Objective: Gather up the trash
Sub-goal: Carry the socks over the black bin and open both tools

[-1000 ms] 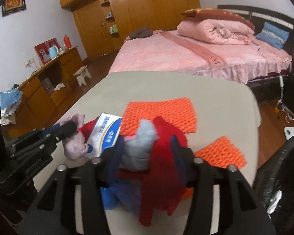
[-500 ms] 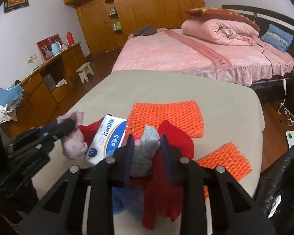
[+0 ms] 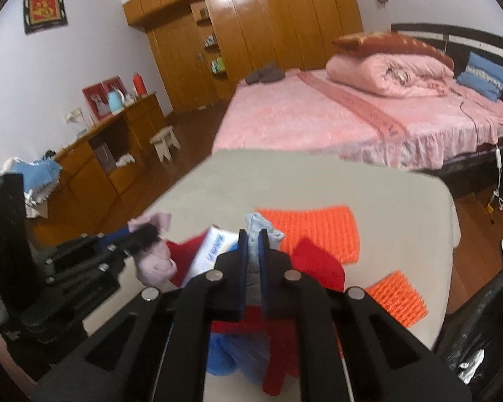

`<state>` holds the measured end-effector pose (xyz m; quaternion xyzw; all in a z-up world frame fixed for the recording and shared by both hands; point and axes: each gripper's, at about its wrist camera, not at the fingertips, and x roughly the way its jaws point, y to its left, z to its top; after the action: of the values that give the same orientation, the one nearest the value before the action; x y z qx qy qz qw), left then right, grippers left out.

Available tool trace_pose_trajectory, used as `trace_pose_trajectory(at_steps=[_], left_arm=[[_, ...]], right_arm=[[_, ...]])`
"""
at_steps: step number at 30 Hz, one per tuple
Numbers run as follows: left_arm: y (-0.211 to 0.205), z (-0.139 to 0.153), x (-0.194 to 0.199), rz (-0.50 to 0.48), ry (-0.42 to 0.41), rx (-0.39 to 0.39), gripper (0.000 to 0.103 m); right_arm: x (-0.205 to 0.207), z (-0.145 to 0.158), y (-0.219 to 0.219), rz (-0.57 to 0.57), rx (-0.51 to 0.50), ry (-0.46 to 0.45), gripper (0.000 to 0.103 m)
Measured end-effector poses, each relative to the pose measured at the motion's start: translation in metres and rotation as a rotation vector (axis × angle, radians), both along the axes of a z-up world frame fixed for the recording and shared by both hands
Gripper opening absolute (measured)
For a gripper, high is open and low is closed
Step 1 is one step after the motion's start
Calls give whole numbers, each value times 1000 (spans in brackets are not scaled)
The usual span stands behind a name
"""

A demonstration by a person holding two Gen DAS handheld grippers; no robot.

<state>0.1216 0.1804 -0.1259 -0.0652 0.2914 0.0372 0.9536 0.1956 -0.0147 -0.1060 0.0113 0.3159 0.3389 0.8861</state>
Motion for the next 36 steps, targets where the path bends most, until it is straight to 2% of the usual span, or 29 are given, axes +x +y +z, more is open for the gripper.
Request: trace_pose_trajectory(at_steps=[6, 12, 18, 24, 36], left_arm=[[-7, 25, -5, -16, -48, -10, 15], [-27, 48, -10, -67, -89, -16, 15], [-66, 61, -10, -151, -108, -29, 15], [-117, 64, -6, -266, -108, -44, 15], [-238, 58, 2, -520, -99, -79, 15]], right_arm=[[-10, 39, -11, -11, 33, -78, 6], [-26, 62, -38, -51, 41, -130, 6], [-37, 71, -81, -128, 25, -153, 6], [-50, 67, -139, -246, -1, -160, 6], [-75, 38, -261, -513, -61, -135, 6]])
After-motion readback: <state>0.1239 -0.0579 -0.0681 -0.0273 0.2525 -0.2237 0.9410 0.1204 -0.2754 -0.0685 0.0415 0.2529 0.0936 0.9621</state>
